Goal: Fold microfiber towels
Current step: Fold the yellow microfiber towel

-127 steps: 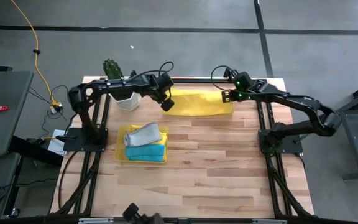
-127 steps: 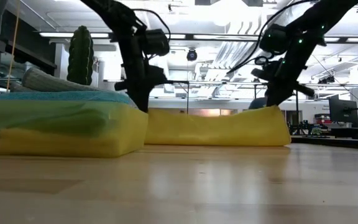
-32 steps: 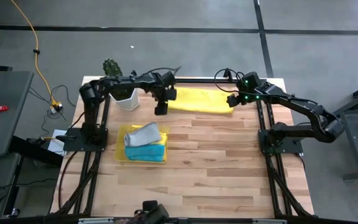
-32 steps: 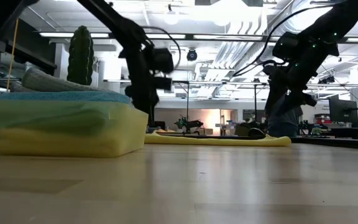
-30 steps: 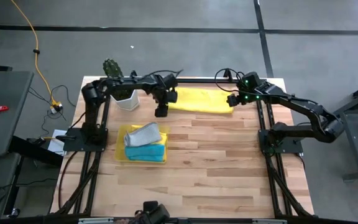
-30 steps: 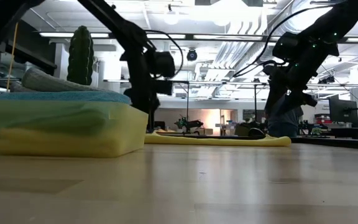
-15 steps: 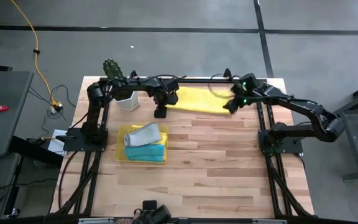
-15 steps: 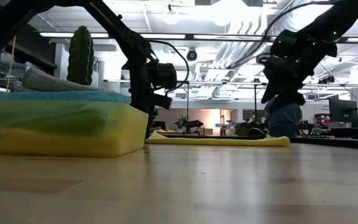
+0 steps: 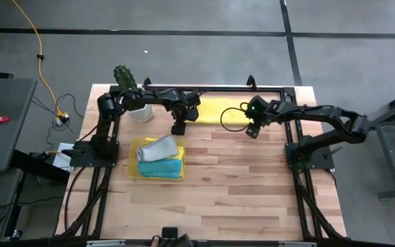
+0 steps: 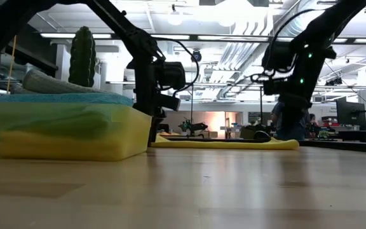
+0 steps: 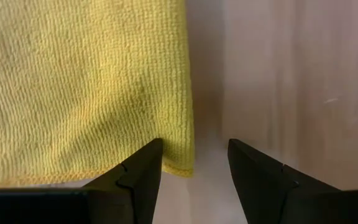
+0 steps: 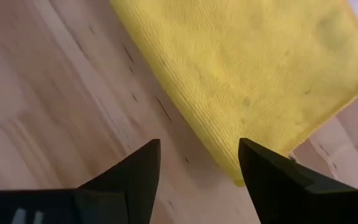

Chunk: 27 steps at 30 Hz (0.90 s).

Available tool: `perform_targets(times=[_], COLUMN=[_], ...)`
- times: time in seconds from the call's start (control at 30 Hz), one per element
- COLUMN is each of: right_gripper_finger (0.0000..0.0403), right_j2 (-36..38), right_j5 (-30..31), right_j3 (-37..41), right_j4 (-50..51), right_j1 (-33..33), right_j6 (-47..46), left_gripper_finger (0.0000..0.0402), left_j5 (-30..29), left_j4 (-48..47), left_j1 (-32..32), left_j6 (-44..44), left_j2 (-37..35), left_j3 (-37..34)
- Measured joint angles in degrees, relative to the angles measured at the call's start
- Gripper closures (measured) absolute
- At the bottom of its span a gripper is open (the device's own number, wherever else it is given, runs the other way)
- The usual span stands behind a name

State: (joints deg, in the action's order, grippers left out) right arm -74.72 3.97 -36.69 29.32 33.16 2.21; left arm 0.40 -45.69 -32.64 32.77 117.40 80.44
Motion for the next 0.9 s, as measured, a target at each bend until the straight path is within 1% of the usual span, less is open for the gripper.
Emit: perform_targets(times=[0.17,0.3,0.43,0.6,0.67,0.77,0.9], right_gripper_finger=[0.0195,0.0195,0.0195,0.0195,0.0195,0.0195,0.0195], right_j2=[-4.8,-7.4,-9.9,-12.4,-14.3,-17.9,-22.1], right_j5=[-0.8,-0.3,0.3,0.0,-1.6,-4.1,-4.0], right_j3=[0.0,-0.1,-3.1,-9.7,-11.9,-14.2,-15.6], right_j4=[0.4,-1.0,0.8,6.5,10.8,16.7,19.5], right_j1=[0.6,0.6,0.6,0.7,1.3,2.3,2.6], right_j6=[5.7,7.5,8.4,11.6,13.7,16.3,17.8], left_gripper_finger=[0.0229,0.0229,0.0229,0.0229,0.0229,0.0229,0.0229], left_j5=[-0.1,-0.3,-2.5,-2.7,-2.7,-2.6,-2.6], left_j4=[0.0,0.0,-0.1,-1.2,-1.4,-1.5,-1.9], left_j1=[0.9,0.9,0.6,0.4,0.4,0.4,0.5], left_j6=[0.3,-0.6,-1.5,-1.5,-1.6,-1.7,-1.7], left_j2=[0.0,0.0,0.0,0.0,0.0,0.0,0.0], left_j3=[0.0,0.0,0.0,0.0,0.0,0.0,0.0])
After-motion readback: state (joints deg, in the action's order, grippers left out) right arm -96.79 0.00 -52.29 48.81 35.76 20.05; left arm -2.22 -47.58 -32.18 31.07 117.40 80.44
